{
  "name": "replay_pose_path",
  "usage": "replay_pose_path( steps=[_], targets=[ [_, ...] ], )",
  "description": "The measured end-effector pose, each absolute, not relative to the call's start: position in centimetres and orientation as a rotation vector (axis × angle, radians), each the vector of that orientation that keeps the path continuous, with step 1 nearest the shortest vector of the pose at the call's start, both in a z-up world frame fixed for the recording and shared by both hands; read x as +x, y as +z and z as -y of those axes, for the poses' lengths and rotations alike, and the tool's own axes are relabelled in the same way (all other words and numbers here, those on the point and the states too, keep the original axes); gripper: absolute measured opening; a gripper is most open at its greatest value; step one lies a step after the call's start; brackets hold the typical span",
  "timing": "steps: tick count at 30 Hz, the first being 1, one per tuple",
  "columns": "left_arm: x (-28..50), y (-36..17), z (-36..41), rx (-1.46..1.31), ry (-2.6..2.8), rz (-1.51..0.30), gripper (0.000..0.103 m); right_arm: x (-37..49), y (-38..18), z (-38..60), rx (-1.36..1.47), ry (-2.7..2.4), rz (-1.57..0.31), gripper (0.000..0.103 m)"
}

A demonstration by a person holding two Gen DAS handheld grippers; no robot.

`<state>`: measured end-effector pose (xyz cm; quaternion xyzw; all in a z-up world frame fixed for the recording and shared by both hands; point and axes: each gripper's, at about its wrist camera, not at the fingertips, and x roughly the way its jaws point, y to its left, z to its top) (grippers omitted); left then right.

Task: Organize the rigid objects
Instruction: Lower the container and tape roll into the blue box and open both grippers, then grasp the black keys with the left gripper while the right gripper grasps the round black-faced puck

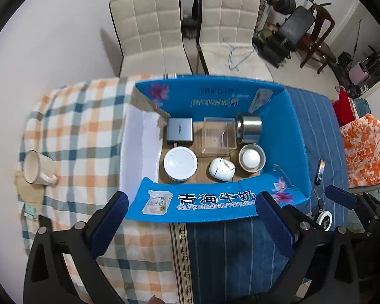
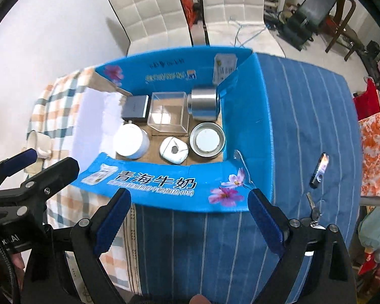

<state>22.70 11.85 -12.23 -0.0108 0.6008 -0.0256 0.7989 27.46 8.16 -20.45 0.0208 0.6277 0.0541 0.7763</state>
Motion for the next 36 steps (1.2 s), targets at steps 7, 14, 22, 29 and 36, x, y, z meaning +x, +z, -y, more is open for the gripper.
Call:
replay_pose_path(
  steps=[7, 14, 22, 29, 36],
  targets=[
    [20.5, -8.5, -11.3, 0.001, -0.031, -1.211, 0.103, 24.8, -14.8, -7.9, 0.035, 0.161, -1.273, 0.095],
    [19.2, -6.3, -10.2, 0.001, -0.011, -1.167, 0.103, 23.2, -12.1, -7.0, 0.057, 0.203, -1.225, 0.095],
    [18.7, -6.9, -2.9, 0.019, -0.089, -1.130, 0.103, 21.9, -13.0, 1.9, 0.140, 0.070, -1.251, 0.095],
    [18.9, -13.7, 8.8, 0.197, -0.235, -1.209, 0.103, 19.7, -20.3, 15.8, 0.190, -0.253, -1.375, 0.095],
    [18.5, -21.7, 16.2, 0.457, -0.218, -1.258, 0.103, 18.5, -32.2, 21.3, 0.334, -0.284, -1.539, 0.095]
  ],
)
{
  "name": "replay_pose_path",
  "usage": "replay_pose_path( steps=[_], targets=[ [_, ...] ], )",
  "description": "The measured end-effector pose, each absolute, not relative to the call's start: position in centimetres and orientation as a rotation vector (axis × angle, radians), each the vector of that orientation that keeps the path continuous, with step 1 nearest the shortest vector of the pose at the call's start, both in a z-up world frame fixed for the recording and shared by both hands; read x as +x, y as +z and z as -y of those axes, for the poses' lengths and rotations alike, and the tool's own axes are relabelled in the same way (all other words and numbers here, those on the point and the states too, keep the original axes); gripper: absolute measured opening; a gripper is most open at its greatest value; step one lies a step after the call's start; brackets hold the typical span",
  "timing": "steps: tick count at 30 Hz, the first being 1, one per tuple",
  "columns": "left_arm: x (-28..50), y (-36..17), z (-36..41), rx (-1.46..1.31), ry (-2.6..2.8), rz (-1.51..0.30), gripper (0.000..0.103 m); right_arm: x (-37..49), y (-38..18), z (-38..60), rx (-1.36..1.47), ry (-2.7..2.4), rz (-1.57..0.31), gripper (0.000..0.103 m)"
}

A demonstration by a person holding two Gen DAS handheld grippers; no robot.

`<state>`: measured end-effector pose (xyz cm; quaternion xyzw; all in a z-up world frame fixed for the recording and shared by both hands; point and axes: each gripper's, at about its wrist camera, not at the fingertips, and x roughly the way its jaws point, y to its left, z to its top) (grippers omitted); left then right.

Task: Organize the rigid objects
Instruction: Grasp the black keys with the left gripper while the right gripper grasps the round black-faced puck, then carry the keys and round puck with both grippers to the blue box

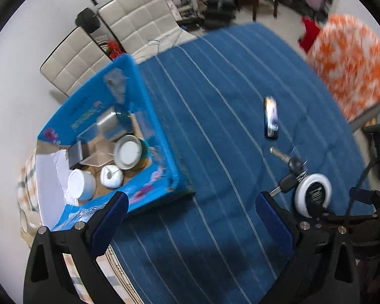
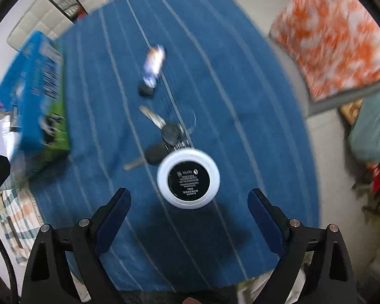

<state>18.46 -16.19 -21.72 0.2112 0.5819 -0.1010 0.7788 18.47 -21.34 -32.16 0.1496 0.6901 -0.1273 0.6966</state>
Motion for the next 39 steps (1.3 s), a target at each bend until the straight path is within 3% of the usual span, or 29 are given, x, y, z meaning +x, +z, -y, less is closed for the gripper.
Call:
replay_pose_path(
  steps=[4, 8, 22, 24, 25, 28, 30, 31, 32, 39],
  targets=[
    [18.3, -23.3, 17.7, 0.500, -0.212, -1.274, 0.103, 18.8, -36.7, 21.7, 0.378, -0.286, -1.571, 0.095],
    [18.4, -23.8, 19.0, 0.509, -0.224, -1.288, 0.103, 19.0, -38.0, 22.4, 0.355, -0.303, -1.555, 0.078],
    [20.8, -32.4, 26.3, 0.308, -0.453, -1.575, 0.103, 16.7, -37.9, 31.8, 0.354, -0.428, -1.558, 0.078],
    [20.7, -33.7, 27.4, 0.349, -0.457, -1.588, 0.094, 17.3, -37.7, 32.9, 0.362, -0.444, -1.562, 0.078],
    [20.6, -34.6, 28.0, 0.374, -0.459, -1.608, 0.085, 17.4, -38.0, 33.1, 0.368, -0.448, -1.564, 0.078],
    [19.9, -34.4, 29.4, 0.454, -0.469, -1.543, 0.082, 17.6, -38.2, 33.1, 0.363, -0.458, -1.567, 0.078],
    [19.7, -33.8, 29.6, 0.455, -0.466, -1.513, 0.061, 17.7, -38.5, 33.5, 0.363, -0.460, -1.569, 0.078],
    [19.6, -33.5, 29.6, 0.459, -0.469, -1.506, 0.041, 17.7, -38.3, 33.1, 0.362, -0.461, -1.568, 0.078],
    [19.6, -33.3, 29.6, 0.456, -0.472, -1.506, 0.028, 17.7, -38.3, 33.1, 0.361, -0.462, -1.569, 0.078],
    [20.6, -31.4, 26.4, 0.215, -0.457, -1.570, 0.028, 18.2, -36.9, 32.0, 0.361, -0.431, -1.540, 0.078]
  ],
)
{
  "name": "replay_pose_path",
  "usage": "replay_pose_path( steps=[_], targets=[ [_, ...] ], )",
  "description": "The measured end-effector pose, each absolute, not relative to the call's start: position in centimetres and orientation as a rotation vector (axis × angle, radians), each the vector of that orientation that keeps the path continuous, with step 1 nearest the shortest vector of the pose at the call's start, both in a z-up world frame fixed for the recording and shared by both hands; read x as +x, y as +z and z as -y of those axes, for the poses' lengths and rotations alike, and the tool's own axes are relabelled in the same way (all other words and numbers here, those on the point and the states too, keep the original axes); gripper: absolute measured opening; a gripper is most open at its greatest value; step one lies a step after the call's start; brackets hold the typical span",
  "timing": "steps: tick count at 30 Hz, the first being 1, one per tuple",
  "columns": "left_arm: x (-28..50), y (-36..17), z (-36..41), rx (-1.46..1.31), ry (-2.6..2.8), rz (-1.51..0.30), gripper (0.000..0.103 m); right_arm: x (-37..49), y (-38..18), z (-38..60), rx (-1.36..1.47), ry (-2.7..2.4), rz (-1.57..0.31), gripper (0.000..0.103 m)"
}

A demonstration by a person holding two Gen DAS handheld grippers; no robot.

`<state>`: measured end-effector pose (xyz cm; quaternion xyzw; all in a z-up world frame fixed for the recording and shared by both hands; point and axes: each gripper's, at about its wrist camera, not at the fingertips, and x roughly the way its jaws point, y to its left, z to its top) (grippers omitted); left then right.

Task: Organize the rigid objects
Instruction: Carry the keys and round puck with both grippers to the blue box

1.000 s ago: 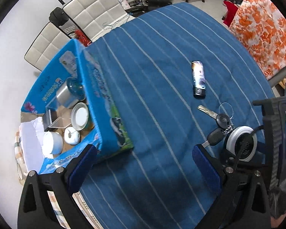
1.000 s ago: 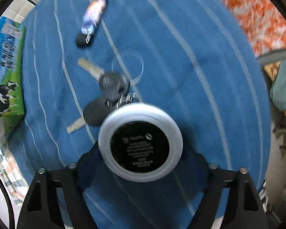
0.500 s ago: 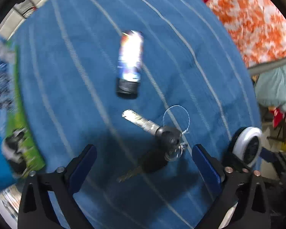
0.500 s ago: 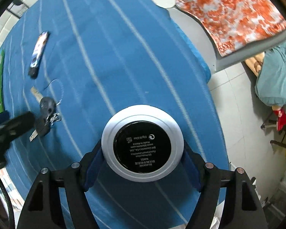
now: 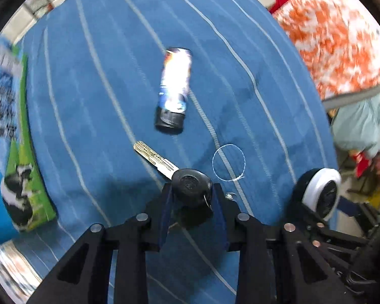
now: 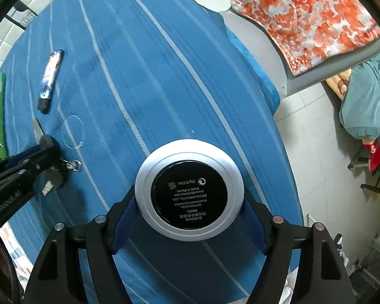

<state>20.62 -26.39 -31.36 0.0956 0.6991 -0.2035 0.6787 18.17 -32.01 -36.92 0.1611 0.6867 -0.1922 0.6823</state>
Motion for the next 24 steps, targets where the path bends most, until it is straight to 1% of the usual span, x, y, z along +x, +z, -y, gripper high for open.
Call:
replay_pose_path(
  steps=[12, 17, 24],
  targets=[
    [20.3, -24.1, 22.4, 0.061, -0.484, -1.459, 0.028, 19.7, -32.6, 29.0, 0.329, -0.352, -1.459, 0.077],
    [20.2, -19.8, 20.3, -0.013, -0.499, -1.371, 0.028, 20.8, -29.4, 26.4, 0.296, -0.287, -1.418, 0.077],
    [20.3, -13.8, 14.2, -0.108, -0.460, -1.239, 0.028, 23.3, -23.7, 21.0, 0.228, -0.172, -1.342, 0.077]
  ],
)
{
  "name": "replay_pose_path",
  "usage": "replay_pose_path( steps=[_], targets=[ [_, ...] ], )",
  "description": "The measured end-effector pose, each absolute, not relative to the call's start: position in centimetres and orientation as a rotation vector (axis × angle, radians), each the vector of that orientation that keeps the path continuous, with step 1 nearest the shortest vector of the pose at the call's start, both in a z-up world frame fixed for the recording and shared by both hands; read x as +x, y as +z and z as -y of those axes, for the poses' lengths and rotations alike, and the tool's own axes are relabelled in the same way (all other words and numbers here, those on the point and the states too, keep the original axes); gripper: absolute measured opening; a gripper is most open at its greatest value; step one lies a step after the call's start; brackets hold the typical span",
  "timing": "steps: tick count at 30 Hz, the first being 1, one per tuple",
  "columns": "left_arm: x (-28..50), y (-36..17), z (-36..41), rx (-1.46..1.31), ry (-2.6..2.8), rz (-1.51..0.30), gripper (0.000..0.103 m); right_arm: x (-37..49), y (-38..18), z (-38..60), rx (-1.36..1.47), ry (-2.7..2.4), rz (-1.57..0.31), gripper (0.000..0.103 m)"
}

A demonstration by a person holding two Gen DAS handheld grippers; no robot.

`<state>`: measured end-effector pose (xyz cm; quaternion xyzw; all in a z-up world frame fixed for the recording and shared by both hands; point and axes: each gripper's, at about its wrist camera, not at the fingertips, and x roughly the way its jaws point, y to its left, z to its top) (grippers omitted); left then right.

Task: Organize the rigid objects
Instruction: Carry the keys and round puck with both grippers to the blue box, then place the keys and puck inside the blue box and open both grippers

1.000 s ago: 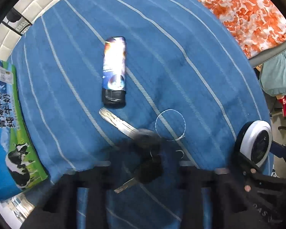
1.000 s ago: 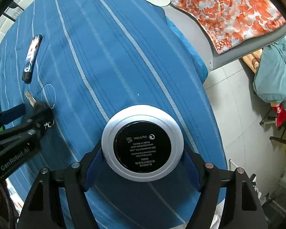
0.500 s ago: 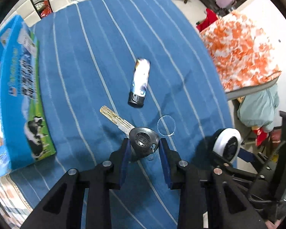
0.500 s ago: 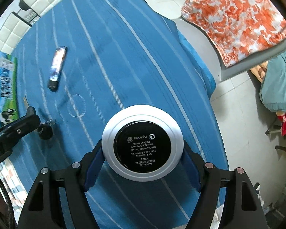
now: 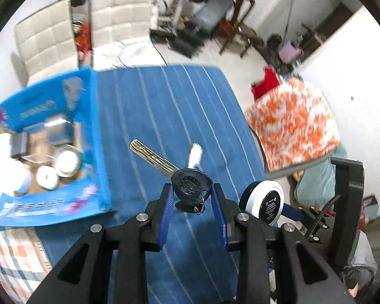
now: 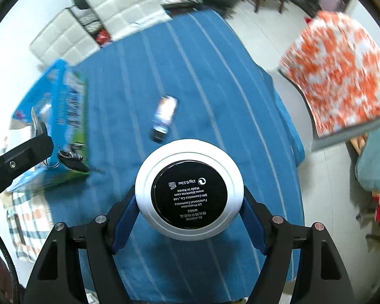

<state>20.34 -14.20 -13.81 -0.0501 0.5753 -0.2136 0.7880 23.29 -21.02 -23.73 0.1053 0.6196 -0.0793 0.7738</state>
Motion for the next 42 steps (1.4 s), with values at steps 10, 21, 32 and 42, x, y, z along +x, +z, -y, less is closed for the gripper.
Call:
replay_pose_path(
  steps=[10, 21, 32, 42],
  targets=[
    [21.6, -9.8, -1.1, -0.181, -0.243, -1.128, 0.028, 28.9, -18.1, 6.3, 0.142, 0.043, -1.231, 0.077],
    [25.5, -18.9, -15.5, -0.206, -0.021, -1.262, 0.028, 36.0, -25.8, -5.7, 0.056, 0.062, -1.308, 0.077],
    [26.3, -25.3, -17.6, -0.170, -0.016, -1.381, 0.028, 38.5, -34.8, -12.7, 0.085, 0.229, -1.431, 0.077],
    [27.2, -27.2, -18.2, -0.137, -0.024, -1.441, 0.028, 40.3, -40.4, -16.8, 0.043, 0.328, -1.539, 0.078]
  ],
)
